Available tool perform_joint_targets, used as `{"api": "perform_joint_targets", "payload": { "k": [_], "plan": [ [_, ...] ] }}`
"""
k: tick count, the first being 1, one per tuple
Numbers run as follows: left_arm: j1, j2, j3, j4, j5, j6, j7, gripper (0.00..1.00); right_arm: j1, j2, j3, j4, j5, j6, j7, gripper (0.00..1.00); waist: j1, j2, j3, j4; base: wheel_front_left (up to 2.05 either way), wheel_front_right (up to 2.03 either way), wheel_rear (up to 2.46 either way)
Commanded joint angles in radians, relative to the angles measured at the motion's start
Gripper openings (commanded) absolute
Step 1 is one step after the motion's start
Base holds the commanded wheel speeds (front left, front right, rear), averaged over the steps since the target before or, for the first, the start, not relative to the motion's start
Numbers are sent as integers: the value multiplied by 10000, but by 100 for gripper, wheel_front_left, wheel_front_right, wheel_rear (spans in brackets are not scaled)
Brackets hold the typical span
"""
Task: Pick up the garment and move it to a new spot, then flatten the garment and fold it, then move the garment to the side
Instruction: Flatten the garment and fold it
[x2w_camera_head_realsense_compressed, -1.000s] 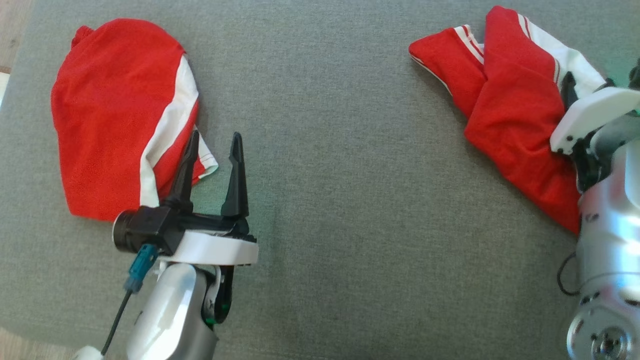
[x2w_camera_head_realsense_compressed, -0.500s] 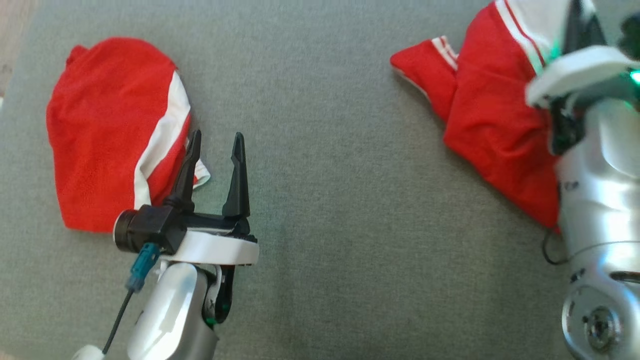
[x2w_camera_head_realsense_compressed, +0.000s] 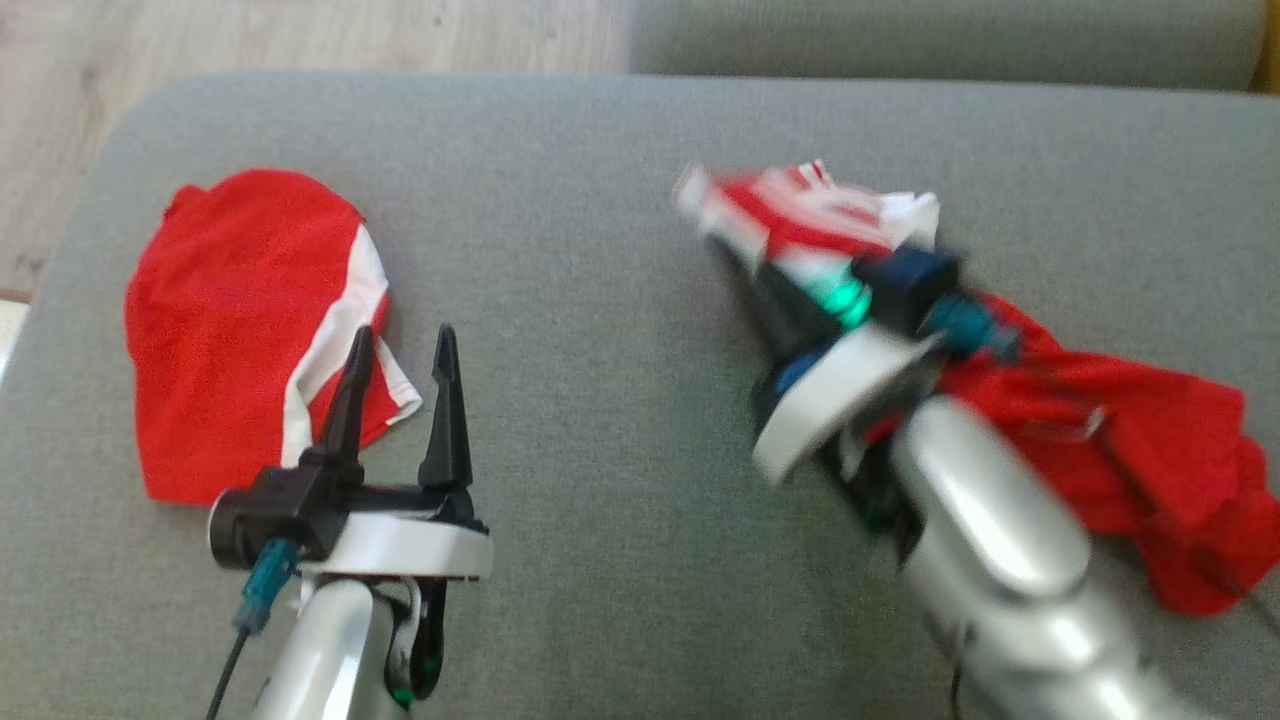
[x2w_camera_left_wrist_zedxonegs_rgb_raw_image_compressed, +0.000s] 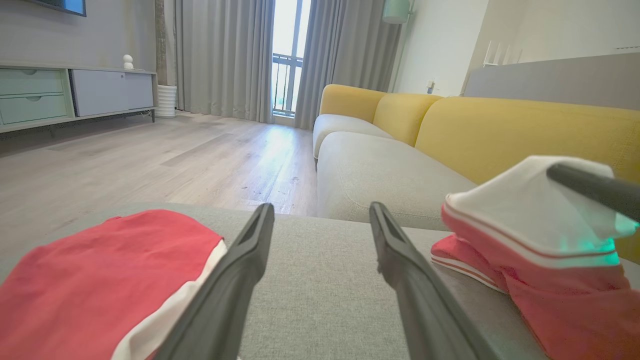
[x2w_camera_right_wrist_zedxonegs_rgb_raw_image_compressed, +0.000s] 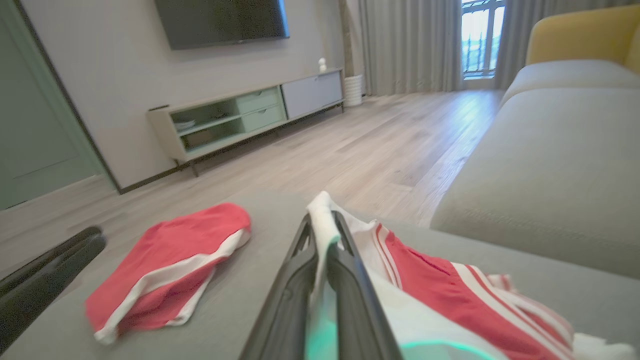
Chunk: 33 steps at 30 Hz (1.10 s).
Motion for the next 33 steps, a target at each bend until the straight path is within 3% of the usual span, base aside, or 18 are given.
{"api": "perform_joint_targets", "payload": {
  "k": [1,3,4,5,6,7,10,13,24,29,33],
  "plan": [
    [9,83,412,-286,-29,1,-65,100,508,197,593,-912,228,75,453,0,2,0,-375,110,0,0,0],
    [81,83,434,-270,-5,-20,-65,100,855,197,811,-1100,304,75,684,0,2,0,-469,137,0,0,0],
    [156,83,457,-255,19,-35,-65,100,1147,197,1037,-1279,304,75,837,7,2,0,-565,162,0,0,0],
    [232,83,492,-242,37,-37,-65,100,1421,198,1243,-1472,349,75,910,24,2,0,-657,180,0,0,0],
    [305,83,547,-235,37,-24,-65,100,1671,198,1396,-1644,390,75,932,68,2,0,-744,185,0,0,0],
    [371,83,608,-241,36,-14,-65,100,1897,198,1526,-1766,433,75,989,100,2,0,-822,183,0,0,0],
    [537,83,778,-284,48,-18,-65,100,2245,198,1821,-2180,408,75,1055,100,2,0,-963,116,0,0,0],
    [689,83,922,-309,146,-52,-65,100,2320,198,1478,-2490,157,75,878,100,2,0,-1100,-46,0,0,0],
    [793,83,979,-785,198,-165,-65,100,2479,198,-2569,-2470,-1756,75,-118,100,2,0,-1339,-909,0,0,0],
    [865,83,739,-919,114,-156,-65,100,3336,198,-4316,-2611,-1953,75,-650,100,2,0,-1314,-1157,0,0,0],
    [989,83,644,-1024,61,-103,-65,100,4042,198,-4870,-2806,-1627,75,-992,100,2,0,-1159,-1421,0,0,0]
  ]
}}
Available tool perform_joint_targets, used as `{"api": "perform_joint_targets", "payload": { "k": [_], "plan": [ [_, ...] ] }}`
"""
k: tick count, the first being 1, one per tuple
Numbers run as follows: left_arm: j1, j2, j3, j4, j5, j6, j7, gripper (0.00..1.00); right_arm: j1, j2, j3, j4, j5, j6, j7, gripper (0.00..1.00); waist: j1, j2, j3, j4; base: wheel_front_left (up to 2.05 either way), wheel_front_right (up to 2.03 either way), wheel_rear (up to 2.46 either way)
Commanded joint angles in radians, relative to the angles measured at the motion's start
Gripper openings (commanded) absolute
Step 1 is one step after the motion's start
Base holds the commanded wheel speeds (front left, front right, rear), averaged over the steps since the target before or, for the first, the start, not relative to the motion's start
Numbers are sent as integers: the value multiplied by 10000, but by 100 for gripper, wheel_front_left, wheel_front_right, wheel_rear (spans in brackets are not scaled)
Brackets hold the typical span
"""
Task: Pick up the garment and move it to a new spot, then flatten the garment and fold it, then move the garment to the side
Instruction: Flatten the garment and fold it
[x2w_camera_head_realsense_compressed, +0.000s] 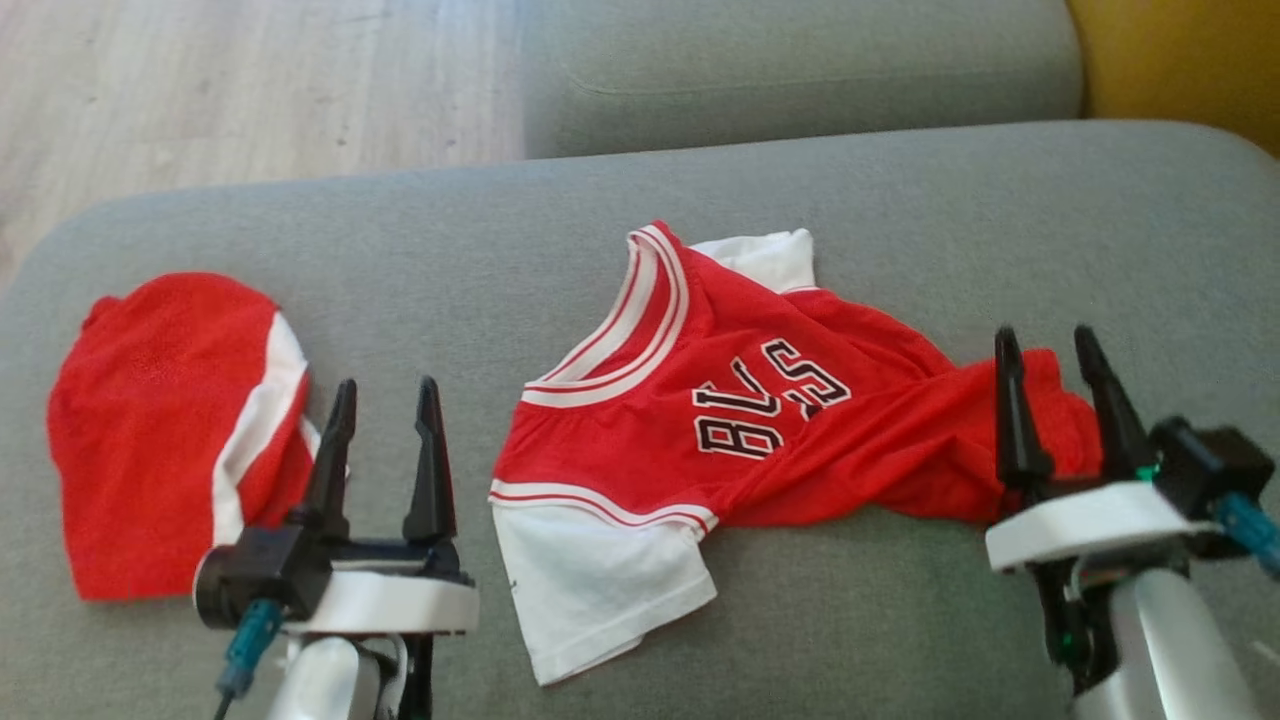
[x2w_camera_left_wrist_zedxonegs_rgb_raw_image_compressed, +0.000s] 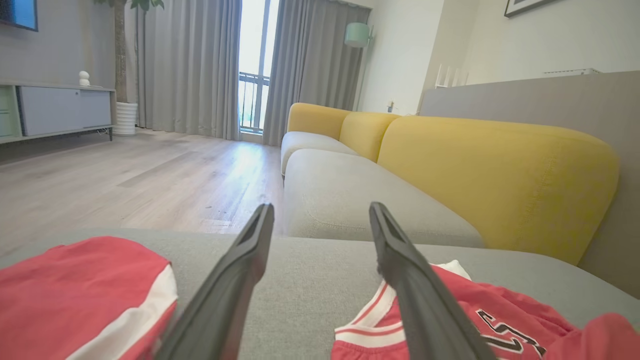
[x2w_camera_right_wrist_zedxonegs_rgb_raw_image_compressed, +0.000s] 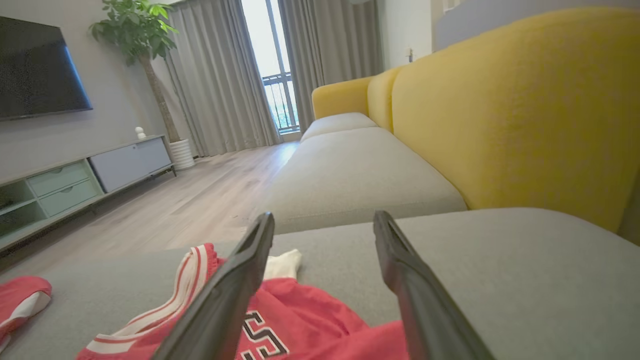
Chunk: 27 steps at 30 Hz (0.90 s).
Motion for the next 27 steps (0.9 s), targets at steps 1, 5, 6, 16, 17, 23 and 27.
{"api": "perform_joint_targets", "payload": {
  "k": [1,5,6,16,17,23,27],
  "plan": [
    [-131,72,247,-321,-17,51,-65,100,-254,104,208,-423,104,75,-162,100,0,-1,126,-152,0,0,0],
    [-156,72,120,-291,15,21,-65,100,-262,104,185,-443,-16,75,-231,100,0,-1,375,-267,0,0,0],
    [-204,72,98,-294,16,18,-65,100,-359,104,161,-451,-91,75,-189,100,0,-1,445,-249,0,0,0],
    [-754,72,56,-292,123,-47,-65,100,-2234,104,777,601,-1328,75,1668,100,0,-1,1354,343,0,0,0],
    [-810,72,60,-269,116,-61,-65,100,-2484,101,798,936,-1416,75,1981,100,0,-1,1441,434,0,0,0],
    [-1086,72,-157,-204,-95,-56,-65,100,-3947,-156,307,3111,-1565,75,3783,100,0,-1,1847,984,0,0,0],
    [-1161,72,-292,-161,-199,4,-65,100,-4718,-369,282,4342,-1550,75,4635,100,0,-1,2010,1224,0,0,0]
  ]
}}
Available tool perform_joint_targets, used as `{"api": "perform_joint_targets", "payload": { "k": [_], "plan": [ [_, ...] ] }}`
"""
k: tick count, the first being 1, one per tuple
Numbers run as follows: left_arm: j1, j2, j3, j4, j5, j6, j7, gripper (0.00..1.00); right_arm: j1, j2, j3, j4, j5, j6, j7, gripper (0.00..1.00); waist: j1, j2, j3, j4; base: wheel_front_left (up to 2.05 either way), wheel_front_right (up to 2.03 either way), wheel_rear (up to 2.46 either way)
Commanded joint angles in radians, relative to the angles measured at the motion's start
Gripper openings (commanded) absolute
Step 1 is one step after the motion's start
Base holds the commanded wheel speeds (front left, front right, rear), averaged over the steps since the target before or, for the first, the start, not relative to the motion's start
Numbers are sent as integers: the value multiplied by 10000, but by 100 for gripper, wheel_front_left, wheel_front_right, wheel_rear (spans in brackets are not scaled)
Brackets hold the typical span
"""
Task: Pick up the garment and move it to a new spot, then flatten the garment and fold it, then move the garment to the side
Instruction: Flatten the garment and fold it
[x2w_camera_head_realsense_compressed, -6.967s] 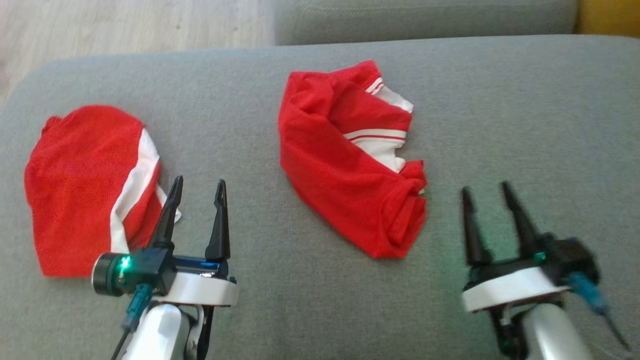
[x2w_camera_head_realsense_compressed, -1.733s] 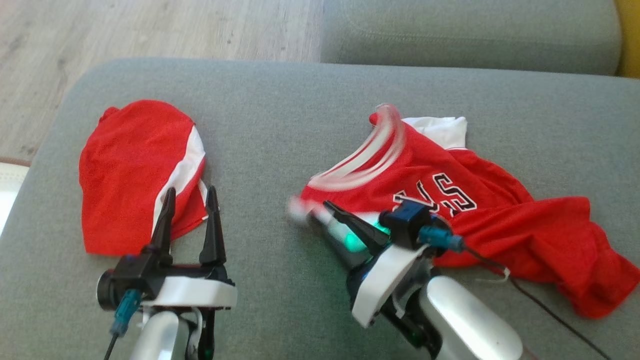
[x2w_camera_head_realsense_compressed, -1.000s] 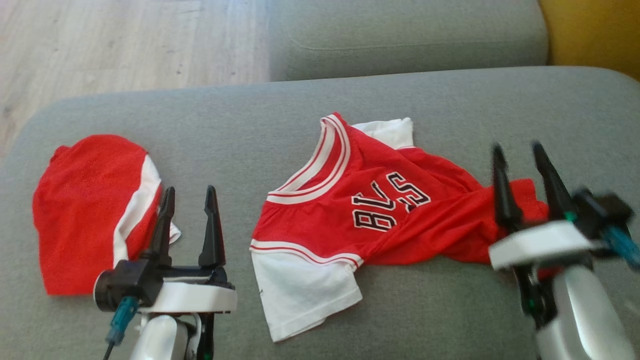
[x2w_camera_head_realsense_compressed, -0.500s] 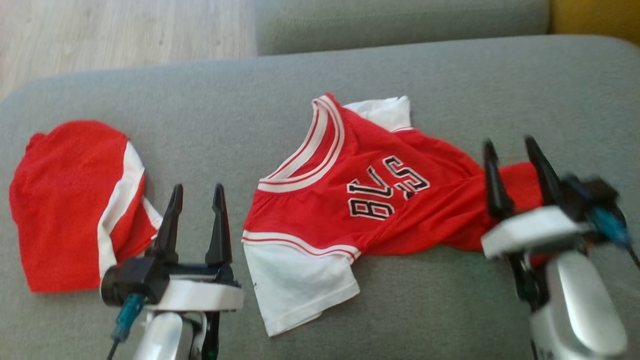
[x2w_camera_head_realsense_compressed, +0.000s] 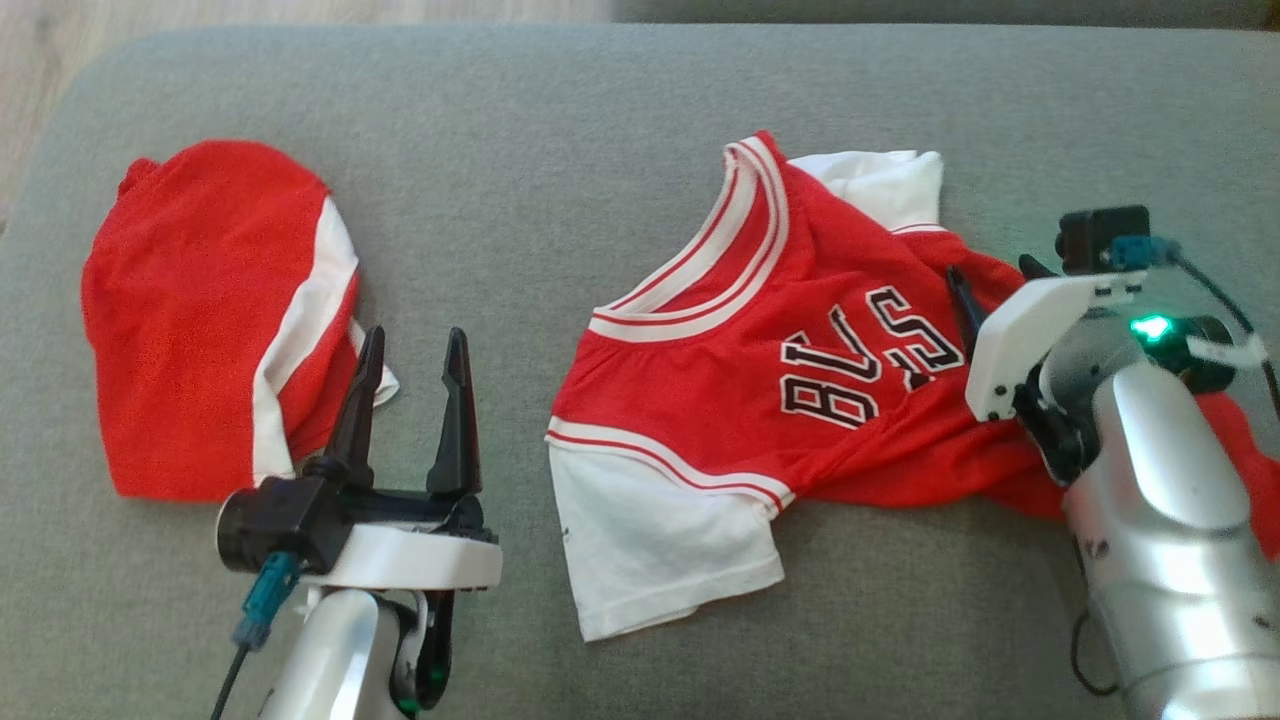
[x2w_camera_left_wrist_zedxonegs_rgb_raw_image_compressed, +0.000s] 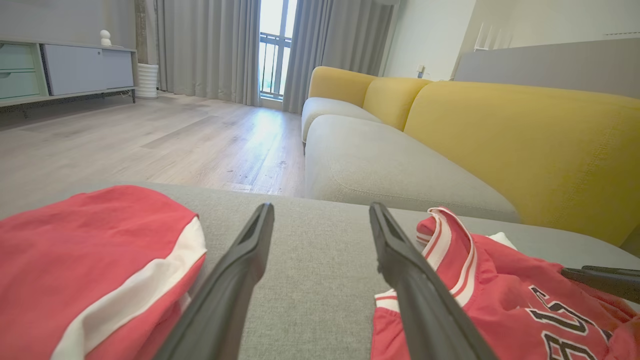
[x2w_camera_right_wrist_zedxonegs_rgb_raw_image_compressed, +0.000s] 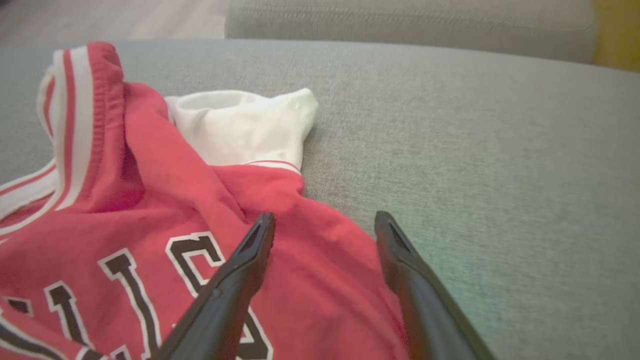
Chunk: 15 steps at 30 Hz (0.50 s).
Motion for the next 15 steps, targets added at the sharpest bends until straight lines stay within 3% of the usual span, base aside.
{"api": "perform_joint_targets", "payload": {
  "k": [1,5,6,7,15],
  "plan": [
    [-394,74,213,-244,-46,68,-65,100,-522,1,183,-20,53,75,211,100,-2,0,146,157,0,0,0],
    [-493,74,89,-207,-115,105,-65,100,-1036,-207,410,819,100,75,631,100,-2,0,275,284,0,0,0],
    [-520,74,42,-200,-130,120,-65,100,-1135,-268,510,1006,75,75,710,34,-2,0,294,303,0,0,0],
    [-549,74,-10,-198,-155,140,-65,100,-1227,-322,589,1166,82,75,748,0,-2,0,309,322,0,0,0],
    [-740,74,-281,-239,-323,263,-65,100,-2500,-863,488,1239,-20,75,-353,0,-2,0,437,464,0,0,0]
  ]
}}
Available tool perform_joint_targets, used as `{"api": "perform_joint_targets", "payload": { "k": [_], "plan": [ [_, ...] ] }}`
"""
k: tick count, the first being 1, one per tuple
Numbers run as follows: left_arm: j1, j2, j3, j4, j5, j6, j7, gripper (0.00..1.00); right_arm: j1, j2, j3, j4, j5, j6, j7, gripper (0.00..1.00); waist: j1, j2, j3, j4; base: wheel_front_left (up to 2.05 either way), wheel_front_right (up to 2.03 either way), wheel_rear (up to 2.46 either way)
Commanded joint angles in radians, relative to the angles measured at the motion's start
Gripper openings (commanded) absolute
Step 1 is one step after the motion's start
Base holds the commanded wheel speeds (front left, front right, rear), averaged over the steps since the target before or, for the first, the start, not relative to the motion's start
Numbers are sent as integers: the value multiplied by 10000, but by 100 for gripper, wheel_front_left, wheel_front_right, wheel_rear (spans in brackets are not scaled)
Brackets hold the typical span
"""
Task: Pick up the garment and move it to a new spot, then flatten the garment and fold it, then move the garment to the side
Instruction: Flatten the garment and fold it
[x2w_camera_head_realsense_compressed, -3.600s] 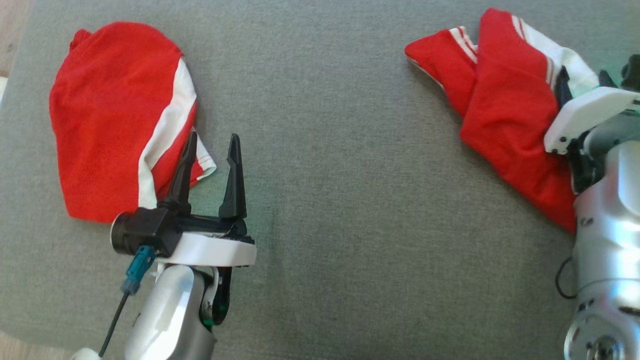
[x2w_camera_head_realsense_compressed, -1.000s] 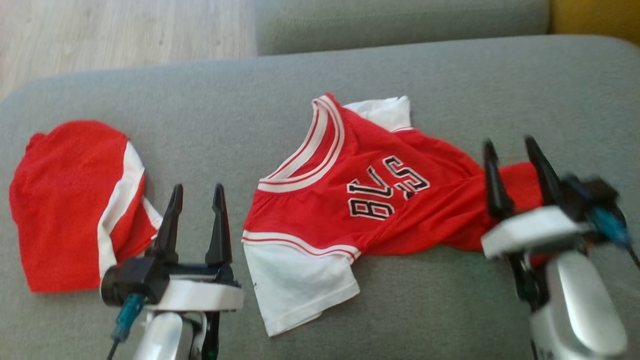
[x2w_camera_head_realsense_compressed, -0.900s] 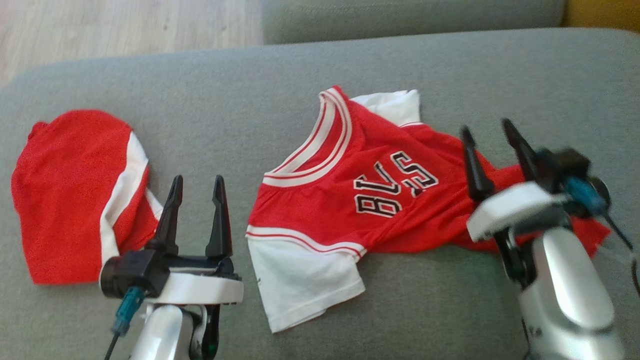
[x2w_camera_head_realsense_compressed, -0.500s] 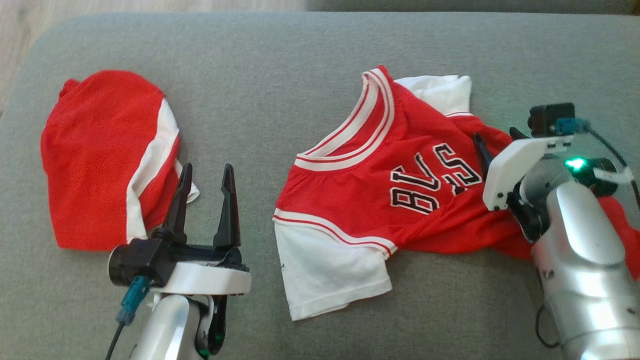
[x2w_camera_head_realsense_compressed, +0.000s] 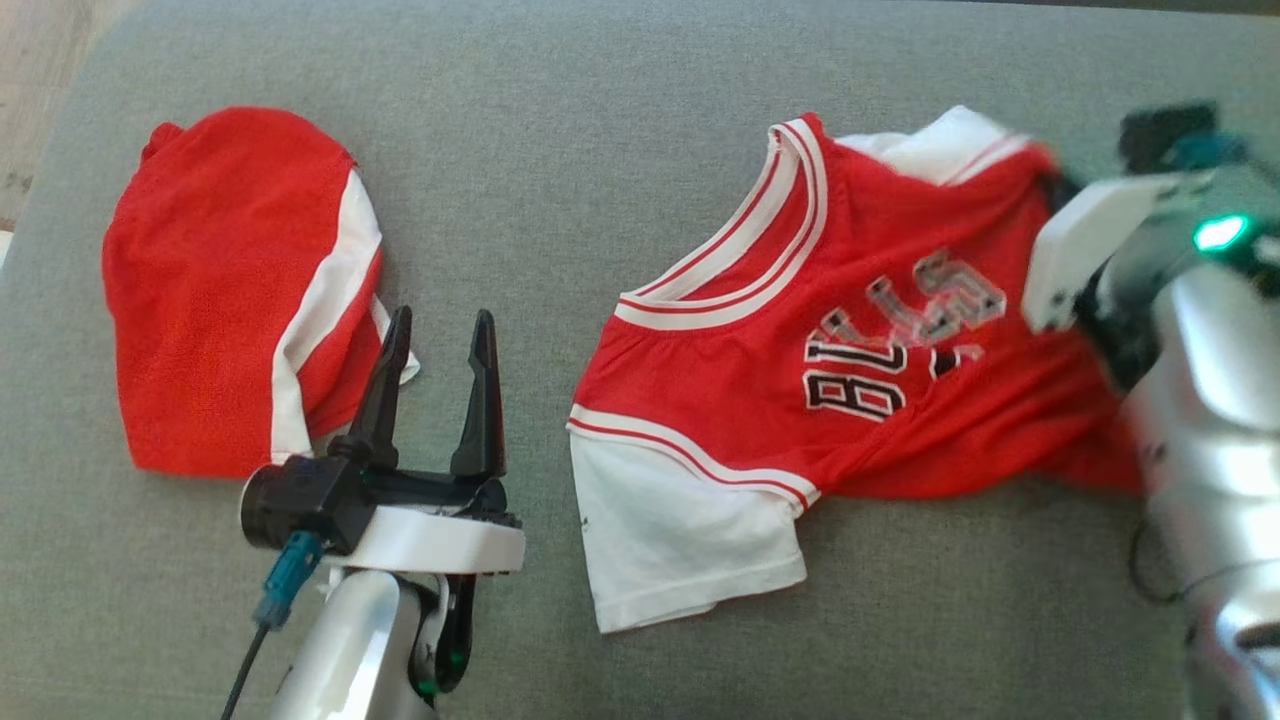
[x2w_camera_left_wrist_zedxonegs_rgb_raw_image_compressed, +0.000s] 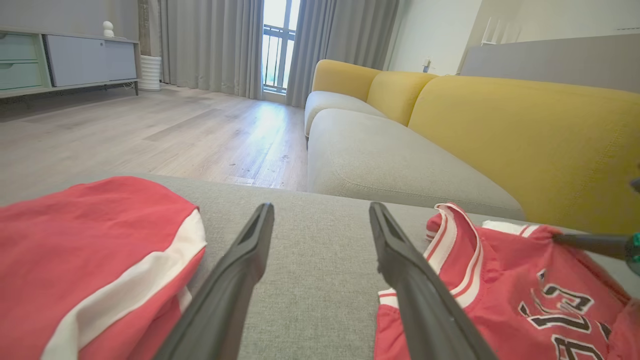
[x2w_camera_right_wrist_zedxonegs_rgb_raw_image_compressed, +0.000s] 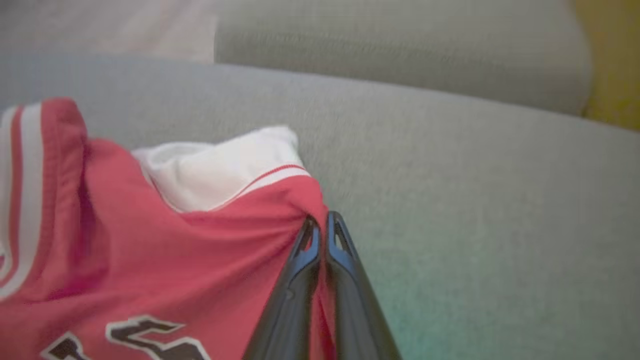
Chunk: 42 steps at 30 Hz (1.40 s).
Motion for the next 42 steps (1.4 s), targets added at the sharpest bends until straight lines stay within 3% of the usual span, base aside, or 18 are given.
{"api": "perform_joint_targets", "payload": {
  "k": [1,10,11,16,27,33,42],
  "plan": [
    [-353,77,285,-338,-65,64,-65,100,-766,-114,100,-484,-183,73,-402,0,-1,0,37,30,0,0,0],
    [-471,77,176,-356,-171,78,-65,100,-2402,-699,120,-67,-1768,73,-1798,0,-1,0,199,246,0,0,0],
    [-479,77,171,-350,-190,92,-65,100,-2462,-655,14,161,-1828,73,-1801,100,-1,0,184,270,0,0,0],
    [-435,77,210,-327,-215,138,-65,100,-2551,-411,-98,931,-1929,73,-1883,100,-1,0,79,283,0,0,0],
    [-43,77,731,-414,6,125,-65,100,-1517,575,-510,832,-1467,73,-4043,100,-1,0,-763,-627,0,0,0],
    [283,77,938,-605,77,85,-65,100,106,1030,-444,-688,-856,73,-5061,100,-1,0,-1295,-1375,0,0,0],
    [678,77,825,-724,215,77,-65,100,3875,1292,-539,-4115,287,73,-5365,100,-1,0,-1768,-2167,0,0,0]
  ]
}}
